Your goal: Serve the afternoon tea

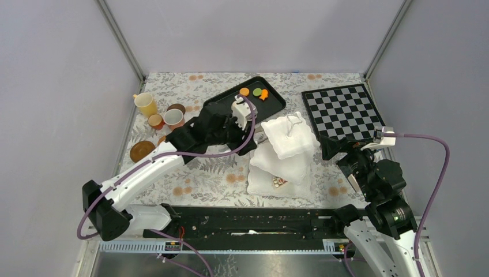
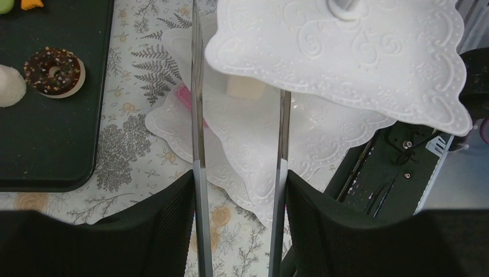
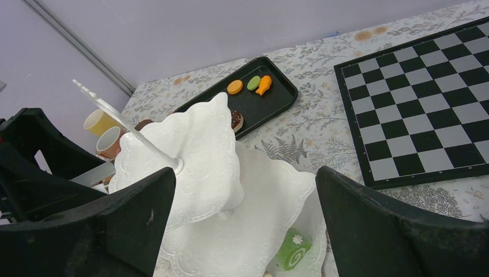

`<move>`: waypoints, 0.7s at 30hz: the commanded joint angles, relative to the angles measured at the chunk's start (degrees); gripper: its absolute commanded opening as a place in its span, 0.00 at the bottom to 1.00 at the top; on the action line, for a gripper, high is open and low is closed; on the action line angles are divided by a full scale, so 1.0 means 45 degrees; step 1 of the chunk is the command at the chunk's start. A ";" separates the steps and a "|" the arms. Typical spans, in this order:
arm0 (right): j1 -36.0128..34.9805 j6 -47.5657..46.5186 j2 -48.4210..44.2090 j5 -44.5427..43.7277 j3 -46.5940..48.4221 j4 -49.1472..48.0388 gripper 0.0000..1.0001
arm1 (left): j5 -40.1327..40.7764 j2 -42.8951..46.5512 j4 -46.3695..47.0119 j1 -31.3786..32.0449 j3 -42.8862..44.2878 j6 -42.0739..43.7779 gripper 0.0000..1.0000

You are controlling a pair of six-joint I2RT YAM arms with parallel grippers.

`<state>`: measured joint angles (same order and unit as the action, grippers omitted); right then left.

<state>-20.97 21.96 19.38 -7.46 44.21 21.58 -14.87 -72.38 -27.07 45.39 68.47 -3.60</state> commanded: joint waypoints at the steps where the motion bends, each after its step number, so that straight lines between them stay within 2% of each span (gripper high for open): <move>1: -0.0066 0.0115 -0.0087 0.0003 0.0380 -0.0031 0.98 | 0.0673 0.0832 -0.0485 0.0051 -0.0317 0.0281 0.57; 9: -0.0066 0.0074 -0.0048 -0.0008 0.0358 -0.0067 0.98 | 0.2621 0.2560 -0.1837 -0.0007 -0.1209 0.0076 0.57; 12: -0.0071 -0.0008 0.0015 0.0074 0.0319 -0.0210 0.98 | 0.4865 0.2671 -0.2165 -0.0190 -0.1321 -0.0467 0.56; 16: -0.0076 -0.0196 0.0133 0.0106 0.0317 -0.0325 0.98 | 0.6870 0.1728 -0.2007 -0.1639 -0.0905 -0.1625 0.56; 21: -0.0066 -0.0495 0.0395 0.0150 0.0189 -0.0484 0.98 | 0.6023 -0.1147 -0.0820 -0.3909 0.0624 -0.3290 0.55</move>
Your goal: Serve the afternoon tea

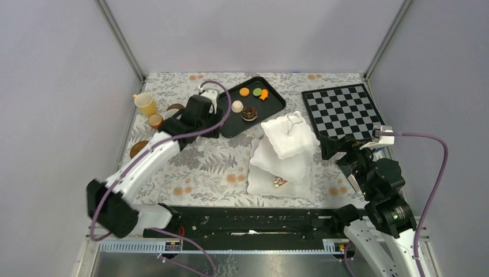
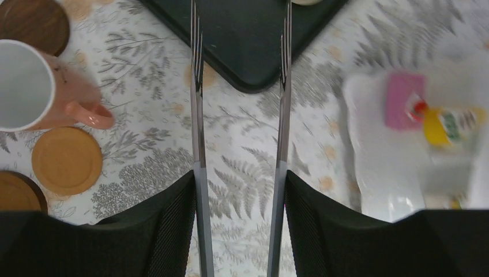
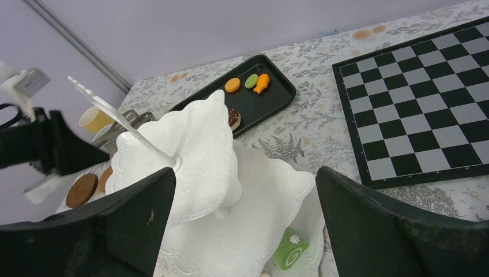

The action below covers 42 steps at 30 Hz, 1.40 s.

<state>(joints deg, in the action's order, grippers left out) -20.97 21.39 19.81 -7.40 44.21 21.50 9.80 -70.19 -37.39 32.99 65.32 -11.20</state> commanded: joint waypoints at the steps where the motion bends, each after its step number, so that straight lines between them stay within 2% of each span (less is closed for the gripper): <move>1: -0.0066 -0.0428 0.0335 0.0125 0.0205 -0.0437 0.98 | 0.0427 -0.2207 0.1873 -0.1345 0.1634 -0.1777 0.56; 3: -0.0066 -0.0498 0.0360 0.0070 0.0222 -0.0432 0.98 | 0.0391 -0.3467 0.2445 -0.1549 0.2371 -0.1968 0.55; 8: -0.0066 -0.0416 0.0435 -0.0067 0.0275 -0.0445 0.98 | 0.0682 -0.6760 0.2124 -0.1687 0.5347 -0.2257 0.56; 16: -0.0066 -0.0319 0.0410 -0.0273 0.0118 -0.0451 0.98 | 0.0592 -0.9355 0.2116 -0.1687 0.7355 -0.2180 0.59; 25: -0.0066 -0.0370 0.0535 -0.0290 0.0111 -0.0517 0.98 | 0.0154 -1.0443 0.2019 -0.1682 0.7926 -0.2042 0.61; 42: -0.0066 -0.0173 0.0342 -0.0137 -0.0106 -0.0500 0.98 | -0.0251 -1.0754 0.2312 -0.1512 0.7586 -0.1896 0.61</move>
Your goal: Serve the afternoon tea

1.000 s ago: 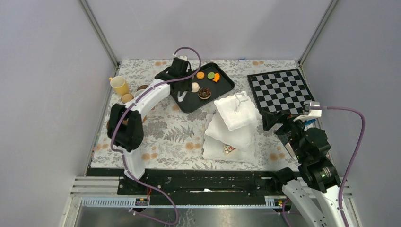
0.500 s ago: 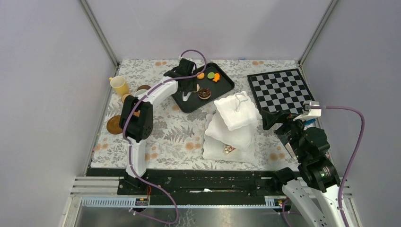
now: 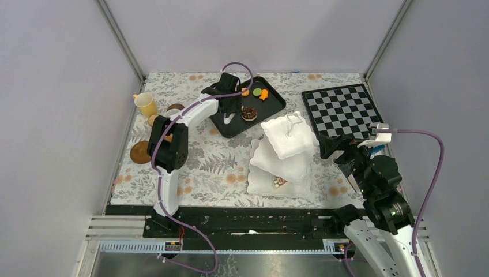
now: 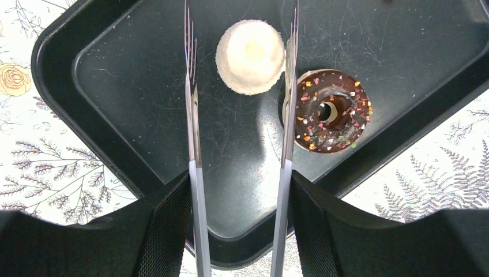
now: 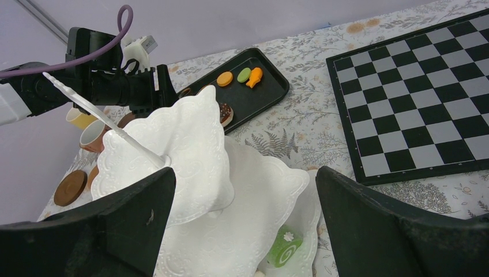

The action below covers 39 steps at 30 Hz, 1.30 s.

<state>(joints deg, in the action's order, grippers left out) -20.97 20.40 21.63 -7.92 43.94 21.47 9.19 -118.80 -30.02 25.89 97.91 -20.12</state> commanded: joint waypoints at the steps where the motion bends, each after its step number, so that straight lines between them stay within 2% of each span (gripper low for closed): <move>1: -0.0069 0.0040 -0.0080 -0.0017 -0.0057 -0.0492 0.98 | -0.0136 0.0035 0.0675 0.0067 0.0297 0.0095 0.61; 19: -0.0066 0.0186 -0.0103 0.0021 -0.0194 -0.0504 0.98 | -0.0271 -0.0195 0.0424 0.0087 -0.0268 0.0130 0.60; 29: -0.0066 0.0210 -0.0231 -0.0055 -0.0087 -0.0495 0.98 | 0.0179 0.0397 0.0202 0.0076 -0.0065 0.0380 0.40; 39: -0.0076 0.0091 -0.0304 -0.0085 -0.0044 -0.0512 0.98 | 0.1025 0.2860 -0.0806 0.0067 -0.0554 0.1014 0.37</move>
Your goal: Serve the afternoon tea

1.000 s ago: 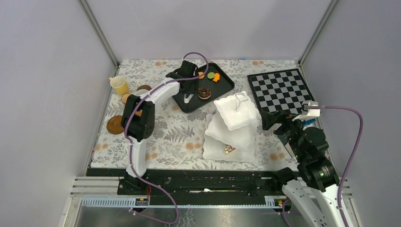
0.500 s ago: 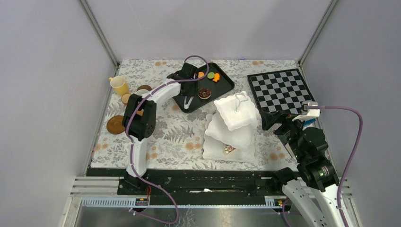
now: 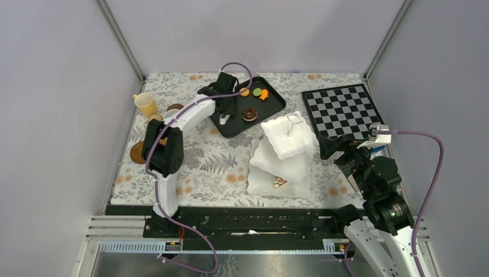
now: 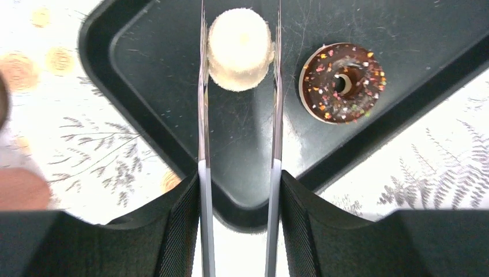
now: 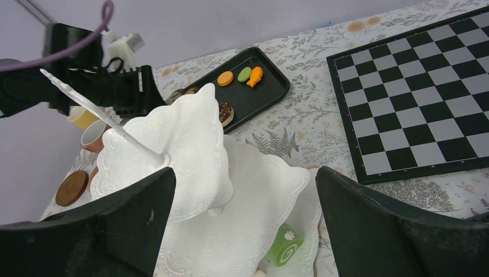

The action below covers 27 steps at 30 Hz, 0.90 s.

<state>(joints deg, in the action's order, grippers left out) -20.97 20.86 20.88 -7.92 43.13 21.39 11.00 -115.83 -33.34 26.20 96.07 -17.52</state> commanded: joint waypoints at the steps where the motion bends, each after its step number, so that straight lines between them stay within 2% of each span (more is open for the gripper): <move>1: -0.0067 -0.0030 -0.0157 -0.0084 0.0143 -0.0478 0.98 | 0.0621 0.2602 -0.0222 -0.0001 -0.0388 0.0495 0.37; 7: -0.0066 -0.0177 -0.0266 -0.0240 0.0294 -0.0468 0.98 | 0.0168 0.6071 -0.1457 -0.0001 -0.2374 0.0860 0.36; 14: -0.0066 -0.0288 -0.0070 -0.0176 0.0487 -0.0660 0.98 | -0.1863 1.0276 -0.3558 0.0335 -0.3679 0.2249 0.37; 17: -0.0066 -0.0317 0.0141 -0.0073 0.0527 -0.0721 0.98 | -0.2296 1.1711 -0.4125 0.1164 -0.4068 0.2640 0.37; 20: -0.0066 -0.0356 0.0411 -0.0056 0.0591 -0.0785 0.98 | -0.2821 1.2772 -0.4229 0.2677 -0.4544 0.2721 0.37; 24: -0.0066 -0.0288 0.0785 -0.0060 0.0738 -0.0908 0.98 | -0.3556 1.3340 -0.4232 0.4291 -0.4962 0.2782 0.36; 27: -0.0069 -0.0144 0.0879 -0.0173 0.0798 -0.1002 0.98 | -0.3959 1.3442 -0.4177 0.4952 -0.5031 0.2999 0.35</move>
<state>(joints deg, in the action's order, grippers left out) -20.97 20.34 23.94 -7.97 44.21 20.01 -2.76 -55.68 -53.87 45.54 74.17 -6.13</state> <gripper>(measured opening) 0.985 0.486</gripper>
